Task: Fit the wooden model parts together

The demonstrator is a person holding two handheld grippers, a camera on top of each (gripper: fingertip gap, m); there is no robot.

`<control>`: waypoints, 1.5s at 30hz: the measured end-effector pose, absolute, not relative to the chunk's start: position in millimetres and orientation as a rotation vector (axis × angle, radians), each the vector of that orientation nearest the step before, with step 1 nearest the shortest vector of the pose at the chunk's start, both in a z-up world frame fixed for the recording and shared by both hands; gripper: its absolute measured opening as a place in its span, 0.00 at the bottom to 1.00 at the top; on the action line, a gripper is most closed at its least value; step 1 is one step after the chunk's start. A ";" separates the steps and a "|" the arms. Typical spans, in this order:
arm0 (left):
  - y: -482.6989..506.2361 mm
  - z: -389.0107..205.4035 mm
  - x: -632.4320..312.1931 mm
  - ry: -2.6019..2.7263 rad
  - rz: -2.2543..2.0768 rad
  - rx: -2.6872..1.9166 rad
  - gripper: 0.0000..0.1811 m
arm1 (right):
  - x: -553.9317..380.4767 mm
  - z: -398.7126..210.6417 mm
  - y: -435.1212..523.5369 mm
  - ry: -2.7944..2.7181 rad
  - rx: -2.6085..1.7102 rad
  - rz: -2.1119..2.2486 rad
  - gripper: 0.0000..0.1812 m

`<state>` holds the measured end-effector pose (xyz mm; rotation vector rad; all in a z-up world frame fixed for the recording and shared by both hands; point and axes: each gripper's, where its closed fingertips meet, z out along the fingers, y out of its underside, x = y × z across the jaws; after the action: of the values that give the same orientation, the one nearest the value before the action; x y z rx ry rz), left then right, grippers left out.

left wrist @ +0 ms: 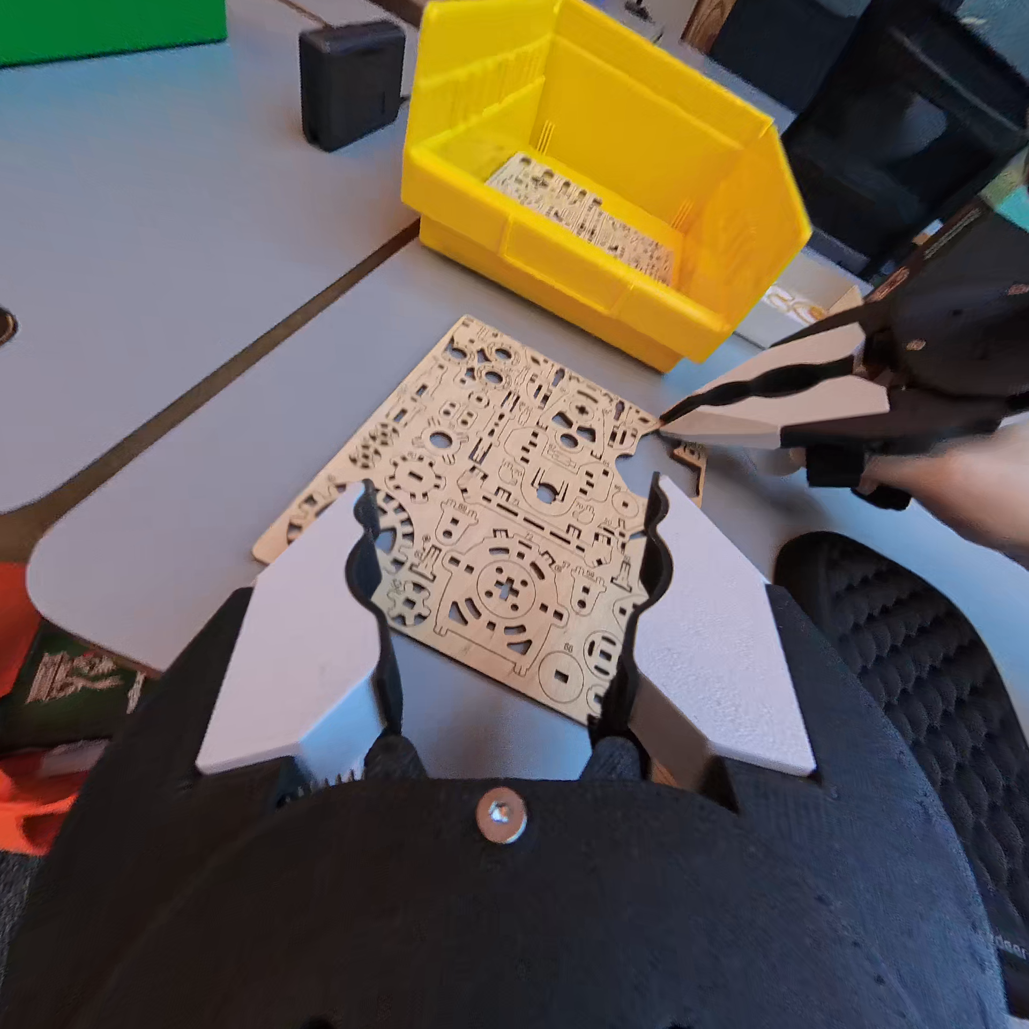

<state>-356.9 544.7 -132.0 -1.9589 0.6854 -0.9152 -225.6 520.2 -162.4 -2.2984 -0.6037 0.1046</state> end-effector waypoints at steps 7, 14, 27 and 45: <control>589.4 -114.3 -316.7 1.152 -1.025 -1.915 0.54 | -225.1 -115.0 514.7 -0.633 -2.107 -0.001 0.02; 607.5 -108.9 -300.2 1.491 -1.412 -2.015 0.44 | -223.3 -102.9 506.0 -0.680 -2.041 -0.086 0.02; 593.2 -135.9 -292.4 1.617 -1.872 -2.094 0.27 | -220.1 -96.4 505.1 -0.698 -2.003 -0.113 0.02; 508.8 14.4 -286.3 1.521 -1.887 -1.242 0.00 | -179.4 9.7 405.1 -0.147 -1.653 0.543 0.33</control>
<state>-286.3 508.8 14.4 -1.2423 1.5211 -1.8872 -179.4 405.1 9.7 -1.6531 -0.1467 0.5425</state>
